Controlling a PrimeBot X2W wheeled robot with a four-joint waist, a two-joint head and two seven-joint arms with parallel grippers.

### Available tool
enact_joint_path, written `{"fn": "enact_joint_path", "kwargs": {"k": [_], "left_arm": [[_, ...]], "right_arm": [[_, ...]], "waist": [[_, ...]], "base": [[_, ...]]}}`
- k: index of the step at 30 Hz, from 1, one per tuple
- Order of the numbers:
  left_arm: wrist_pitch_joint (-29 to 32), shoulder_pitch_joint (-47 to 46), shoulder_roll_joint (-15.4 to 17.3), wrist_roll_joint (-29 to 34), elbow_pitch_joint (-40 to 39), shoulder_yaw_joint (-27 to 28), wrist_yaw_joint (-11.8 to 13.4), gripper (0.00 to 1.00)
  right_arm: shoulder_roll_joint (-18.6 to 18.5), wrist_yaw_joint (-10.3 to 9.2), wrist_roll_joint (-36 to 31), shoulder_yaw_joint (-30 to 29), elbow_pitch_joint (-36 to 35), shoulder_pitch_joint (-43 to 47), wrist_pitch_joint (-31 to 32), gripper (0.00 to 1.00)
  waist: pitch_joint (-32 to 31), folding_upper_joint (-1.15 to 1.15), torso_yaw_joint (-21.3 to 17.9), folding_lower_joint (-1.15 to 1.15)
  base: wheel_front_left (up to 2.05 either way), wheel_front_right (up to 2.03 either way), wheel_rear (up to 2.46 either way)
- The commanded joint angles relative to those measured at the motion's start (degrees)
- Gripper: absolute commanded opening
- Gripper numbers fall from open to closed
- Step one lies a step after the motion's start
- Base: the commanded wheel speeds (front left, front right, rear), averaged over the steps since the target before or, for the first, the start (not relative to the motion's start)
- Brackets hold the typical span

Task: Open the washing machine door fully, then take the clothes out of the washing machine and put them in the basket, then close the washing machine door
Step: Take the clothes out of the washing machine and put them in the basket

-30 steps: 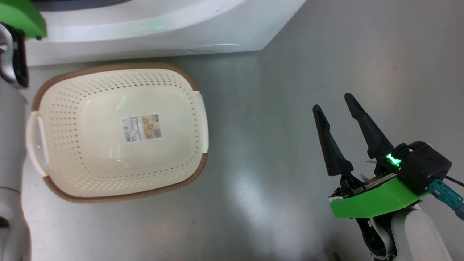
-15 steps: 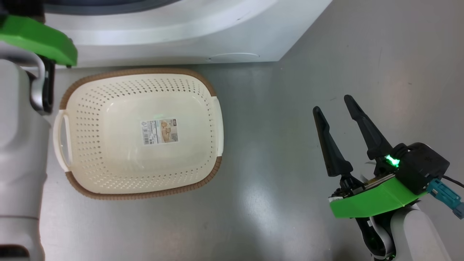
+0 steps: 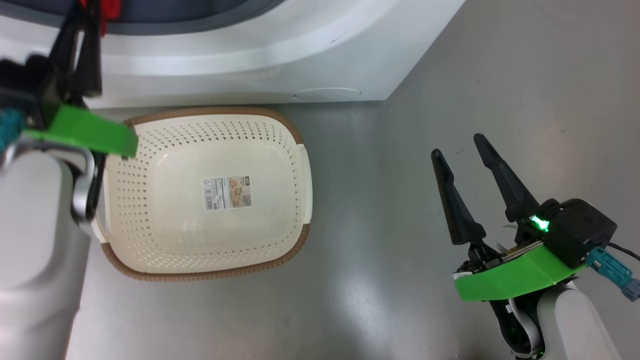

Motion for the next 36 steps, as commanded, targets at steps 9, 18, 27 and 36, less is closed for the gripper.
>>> {"fn": "enact_joint_path", "kwargs": {"k": [9, 18, 27, 36], "left_arm": [[2.3, 10.7, 5.5, 0.8, -18.3, 1.9, 3.1, 0.0], [4.2, 20.1, 8.1, 1.8, -34.7, 3.5, 7.0, 0.0], [5.4, 26.0, 9.4, 3.3, -46.5, 4.0, 9.5, 0.0], [4.8, 28.9, 10.5, 6.3, -56.1, 4.8, 11.8, 0.0]], "right_arm": [[0.3, 0.52, 0.6, 1.0, -0.8, 0.7, -0.7, 1.0], [0.3, 0.52, 0.7, 0.8, -0.4, 1.3, -1.0, 1.0], [0.3, 0.52, 0.8, 0.9, 0.0, 2.0, -1.0, 1.0], [0.3, 0.52, 0.8, 1.2, 0.2, 2.6, -1.0, 1.0]], "waist": [[-1.8, 0.0, 0.5, 0.0], [-3.4, 0.0, 1.1, 0.0], [-5.1, 0.0, 2.4, 0.0], [-6.4, 0.0, 3.2, 0.0]], "base": [[0.0, 0.0, 0.0], [0.0, 0.0, 0.0], [0.0, 0.0, 0.0], [0.0, 0.0, 0.0]]}}
